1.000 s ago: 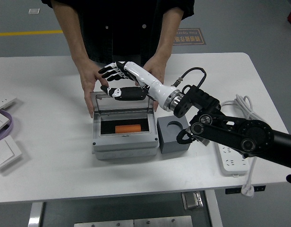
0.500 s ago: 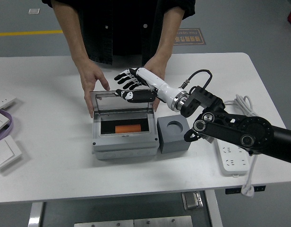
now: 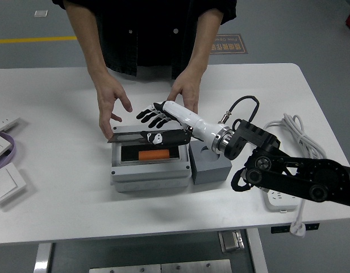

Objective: Pick up the cylinder from the cube,place it in the box,flap close box

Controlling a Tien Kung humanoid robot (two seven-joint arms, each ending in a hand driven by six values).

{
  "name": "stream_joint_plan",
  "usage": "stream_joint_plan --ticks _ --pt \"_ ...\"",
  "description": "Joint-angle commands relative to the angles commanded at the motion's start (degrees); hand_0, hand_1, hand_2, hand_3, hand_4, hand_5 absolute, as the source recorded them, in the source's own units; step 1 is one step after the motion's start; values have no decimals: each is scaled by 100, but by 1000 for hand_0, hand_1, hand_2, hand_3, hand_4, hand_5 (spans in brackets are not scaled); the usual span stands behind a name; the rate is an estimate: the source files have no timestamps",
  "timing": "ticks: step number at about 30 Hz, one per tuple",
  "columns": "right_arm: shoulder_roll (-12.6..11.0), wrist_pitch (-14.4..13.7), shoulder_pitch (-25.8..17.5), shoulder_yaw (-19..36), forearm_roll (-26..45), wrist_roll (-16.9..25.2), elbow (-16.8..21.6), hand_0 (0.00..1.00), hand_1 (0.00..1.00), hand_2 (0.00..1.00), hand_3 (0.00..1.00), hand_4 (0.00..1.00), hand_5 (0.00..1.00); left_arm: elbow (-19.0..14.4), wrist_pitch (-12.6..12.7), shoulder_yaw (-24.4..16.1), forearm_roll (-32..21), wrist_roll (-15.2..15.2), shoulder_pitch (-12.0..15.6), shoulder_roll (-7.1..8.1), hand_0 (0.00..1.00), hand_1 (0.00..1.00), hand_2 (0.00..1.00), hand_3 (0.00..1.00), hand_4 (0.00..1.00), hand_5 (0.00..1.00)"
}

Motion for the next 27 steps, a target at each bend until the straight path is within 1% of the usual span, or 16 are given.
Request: stream_joint_plan --ticks 5,6,7,9,11,12,14,17,18,22,23,24,27 --pt "25 138 -96 10 309 -38 25 609 635 694 700 626 278 6 0 -11 2 -3 4 5 623 594 607 654 745 296" --pt "24 151 -111 22 351 -33 20 568 632 701 726 626 282 7 0 -12 1 -3 4 6 624 594 607 654 744 297" --pt "12 154 -137 62 386 -22 9 568 632 701 726 626 282 7 -1 -10 -4 -3 6 4 624 594 607 654 744 297" --pt "-40 123 -223 220 396 5 0 568 632 701 726 626 282 9 -5 -5 -12 -2 10 1 624 594 607 654 744 297" --pt "-137 22 -385 452 331 58 27 568 632 701 726 626 282 10 -7 2 -27 0 17 -1 624 594 607 654 744 297" --pt "-196 -46 -496 583 278 96 53 578 635 709 765 624 290 9 -8 12 -34 1 20 0 623 594 607 653 744 296" --pt "-320 -196 -759 922 176 202 142 578 635 709 765 624 290 6 -11 53 -55 6 22 11 623 594 607 653 744 296" --pt "-409 -320 -1197 1475 331 416 273 578 635 709 765 624 290 -1 -15 95 -66 8 26 39 623 594 607 653 744 296" --pt "-405 -330 -1345 1664 380 483 324 588 636 704 730 621 290 -2 -14 108 -72 7 34 46 623 594 606 654 743 295" --pt "-295 -358 -2018 2555 396 716 484 588 636 704 730 621 290 0 -14 151 -114 7 92 51 623 594 606 654 743 295" --pt "-246 -372 -2194 2778 376 786 486 588 636 704 730 621 290 3 -16 170 -133 7 111 46 623 594 606 654 743 295" --pt "-206 -390 -2363 3019 353 839 463 593 634 691 697 616 294 6 -21 189 -151 7 120 44 623 595 606 654 743 295" --pt "-147 -444 -2770 3652 273 918 344 593 634 691 697 616 294 22 -49 227 -192 -4 112 53 623 595 606 654 743 295"
